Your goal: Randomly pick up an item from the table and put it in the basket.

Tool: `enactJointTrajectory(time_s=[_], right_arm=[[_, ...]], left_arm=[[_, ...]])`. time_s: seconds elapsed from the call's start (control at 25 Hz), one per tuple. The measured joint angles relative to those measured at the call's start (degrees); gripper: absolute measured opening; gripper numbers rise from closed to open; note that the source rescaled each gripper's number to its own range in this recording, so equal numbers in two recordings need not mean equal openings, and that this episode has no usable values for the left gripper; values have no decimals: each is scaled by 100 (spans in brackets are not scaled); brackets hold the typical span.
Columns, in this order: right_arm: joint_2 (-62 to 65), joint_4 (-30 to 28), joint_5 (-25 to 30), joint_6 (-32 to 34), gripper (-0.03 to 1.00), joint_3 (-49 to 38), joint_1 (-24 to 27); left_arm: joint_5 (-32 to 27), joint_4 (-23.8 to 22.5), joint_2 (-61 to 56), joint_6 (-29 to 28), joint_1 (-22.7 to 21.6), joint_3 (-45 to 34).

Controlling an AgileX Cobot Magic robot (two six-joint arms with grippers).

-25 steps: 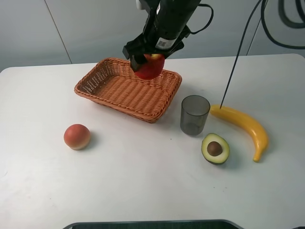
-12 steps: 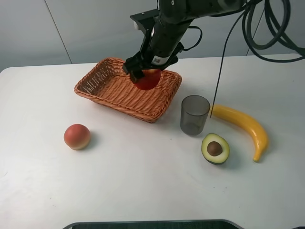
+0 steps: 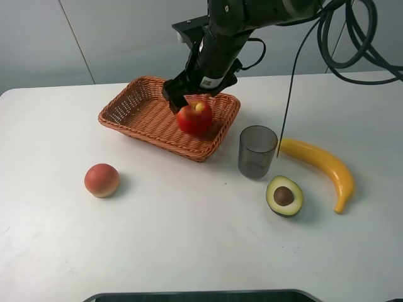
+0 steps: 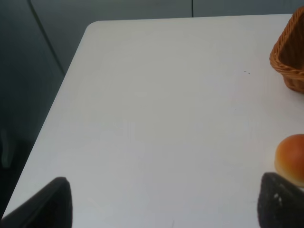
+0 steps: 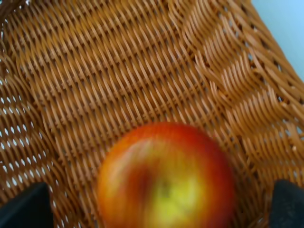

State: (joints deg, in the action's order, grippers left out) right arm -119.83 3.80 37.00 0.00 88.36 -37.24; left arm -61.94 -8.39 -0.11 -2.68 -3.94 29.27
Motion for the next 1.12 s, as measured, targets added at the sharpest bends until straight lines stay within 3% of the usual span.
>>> enactJointTrajectory(time_s=[0.24, 0.52, 0.72, 1.12], right_arm=[[78, 0, 0, 0, 99, 0, 0], [1021, 213, 294, 0, 100, -320, 131], [2190, 281, 422, 211, 100, -1419, 811], [4739, 144, 889, 382, 100, -3323, 2665]], left_arm=[[0, 0, 0, 0, 0, 0], [0, 0, 0, 0, 0, 0], [0, 0, 0, 0, 0, 0], [0, 0, 0, -10, 0, 0]])
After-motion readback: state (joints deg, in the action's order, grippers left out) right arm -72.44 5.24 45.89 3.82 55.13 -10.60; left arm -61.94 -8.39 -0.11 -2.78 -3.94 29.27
